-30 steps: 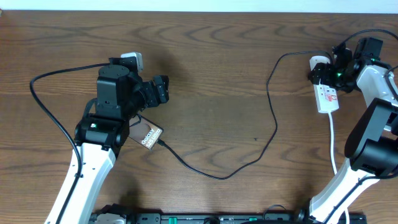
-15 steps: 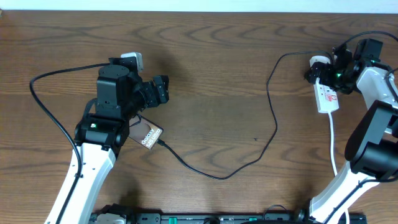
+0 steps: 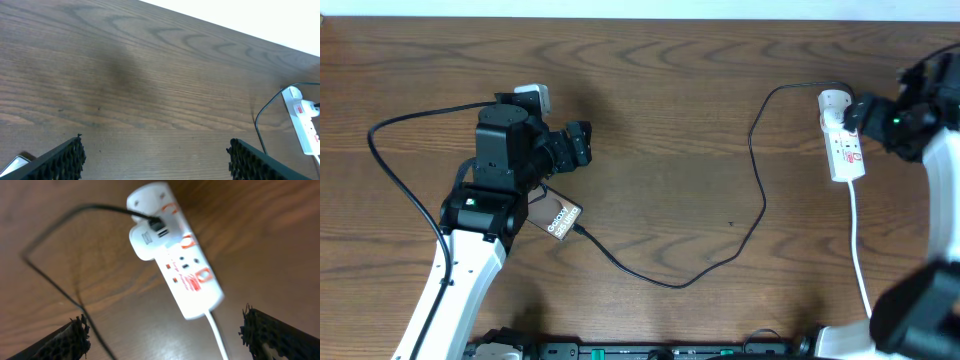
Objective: Plug charger to phone and switch on socket
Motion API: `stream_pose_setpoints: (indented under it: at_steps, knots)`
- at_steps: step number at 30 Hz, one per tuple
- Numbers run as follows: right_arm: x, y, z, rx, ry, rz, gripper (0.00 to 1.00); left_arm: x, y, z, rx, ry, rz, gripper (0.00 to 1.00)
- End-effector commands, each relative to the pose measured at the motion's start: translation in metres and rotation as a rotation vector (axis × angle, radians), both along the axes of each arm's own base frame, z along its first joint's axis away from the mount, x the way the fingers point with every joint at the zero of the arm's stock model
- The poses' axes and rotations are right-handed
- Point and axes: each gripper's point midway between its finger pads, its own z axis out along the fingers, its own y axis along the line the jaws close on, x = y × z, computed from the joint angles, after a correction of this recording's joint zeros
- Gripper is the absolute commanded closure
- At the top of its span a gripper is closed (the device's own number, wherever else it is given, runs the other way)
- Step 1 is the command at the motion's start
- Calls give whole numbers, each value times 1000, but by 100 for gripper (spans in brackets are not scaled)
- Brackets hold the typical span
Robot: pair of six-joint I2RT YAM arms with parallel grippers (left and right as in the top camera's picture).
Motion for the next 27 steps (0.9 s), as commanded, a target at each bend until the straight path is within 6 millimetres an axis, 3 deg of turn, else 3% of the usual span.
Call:
stream_pose_setpoints:
  at_steps: [1,5,8,20,27]
  knots:
    - [-20,-3,41,1,-66,-178,1,2,2,5,24,-17,0,11]
    - [-31,1,71,-2,-143,-192,1,2,2,5,24,-17,0,11]
    - [-35,2,82,-9,-173,-192,1,2,2,5,24,-17,0,11]
    - [-35,3,84,-10,-178,-192,1,1,2,8,22,-26,-1,11]
    - [-35,3,84,-10,-177,-192,1,-13,5,35,14,-99,4,11]
